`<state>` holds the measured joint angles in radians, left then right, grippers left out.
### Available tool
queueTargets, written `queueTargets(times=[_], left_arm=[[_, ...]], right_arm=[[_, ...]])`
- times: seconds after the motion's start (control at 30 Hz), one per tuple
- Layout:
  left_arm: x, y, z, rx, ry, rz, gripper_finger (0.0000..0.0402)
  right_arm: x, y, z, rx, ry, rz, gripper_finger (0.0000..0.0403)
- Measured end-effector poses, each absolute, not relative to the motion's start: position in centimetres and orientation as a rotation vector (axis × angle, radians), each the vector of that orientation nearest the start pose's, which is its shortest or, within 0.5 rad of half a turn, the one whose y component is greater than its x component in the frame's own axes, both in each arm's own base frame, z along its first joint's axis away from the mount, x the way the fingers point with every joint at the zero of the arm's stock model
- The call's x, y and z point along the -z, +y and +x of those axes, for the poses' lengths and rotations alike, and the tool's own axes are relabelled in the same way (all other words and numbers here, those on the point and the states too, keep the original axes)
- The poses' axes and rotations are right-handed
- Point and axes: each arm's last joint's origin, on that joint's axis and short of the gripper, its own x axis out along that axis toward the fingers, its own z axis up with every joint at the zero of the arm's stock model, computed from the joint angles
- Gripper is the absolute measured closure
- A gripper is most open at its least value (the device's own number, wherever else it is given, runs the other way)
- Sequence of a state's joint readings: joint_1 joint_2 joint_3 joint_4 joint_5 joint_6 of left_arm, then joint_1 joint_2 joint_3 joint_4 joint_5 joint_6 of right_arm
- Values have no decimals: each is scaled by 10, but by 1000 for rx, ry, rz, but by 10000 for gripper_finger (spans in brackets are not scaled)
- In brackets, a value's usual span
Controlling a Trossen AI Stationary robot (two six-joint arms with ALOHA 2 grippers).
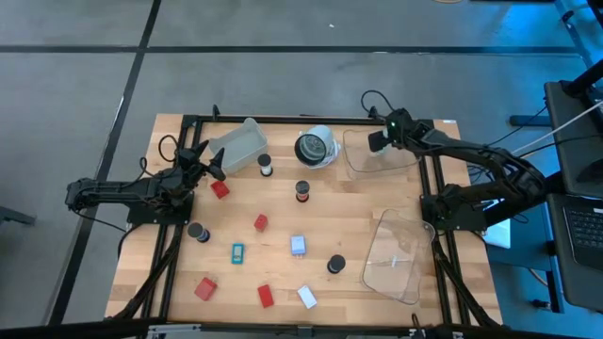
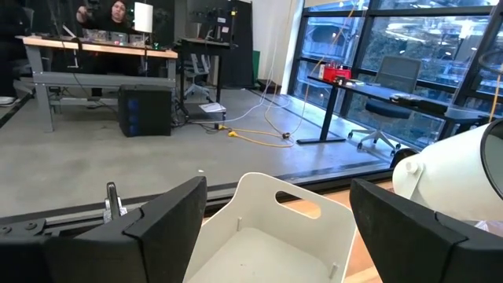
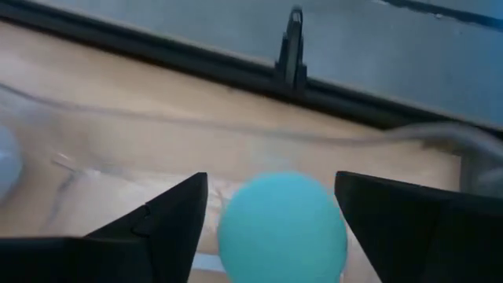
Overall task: Pick & Place Office items
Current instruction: Put the light blue hourglass into the top transparent bin, then put the red hourglass into the top transparent bin
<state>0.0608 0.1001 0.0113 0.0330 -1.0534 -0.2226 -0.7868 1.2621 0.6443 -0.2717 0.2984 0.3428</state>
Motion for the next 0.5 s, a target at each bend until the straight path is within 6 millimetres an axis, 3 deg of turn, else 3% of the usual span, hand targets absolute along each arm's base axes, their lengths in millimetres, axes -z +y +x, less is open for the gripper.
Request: queueTargets(times=[0.27, 0.5], left_arm=[[-163, 31, 87, -1114, -72, -171, 91], [-163, 31, 87, -1114, -72, -171, 91]], right_arm=[[-238, -171, 172, 1142, 742, 467, 108], [-245, -134, 204, 885, 765, 465, 108]])
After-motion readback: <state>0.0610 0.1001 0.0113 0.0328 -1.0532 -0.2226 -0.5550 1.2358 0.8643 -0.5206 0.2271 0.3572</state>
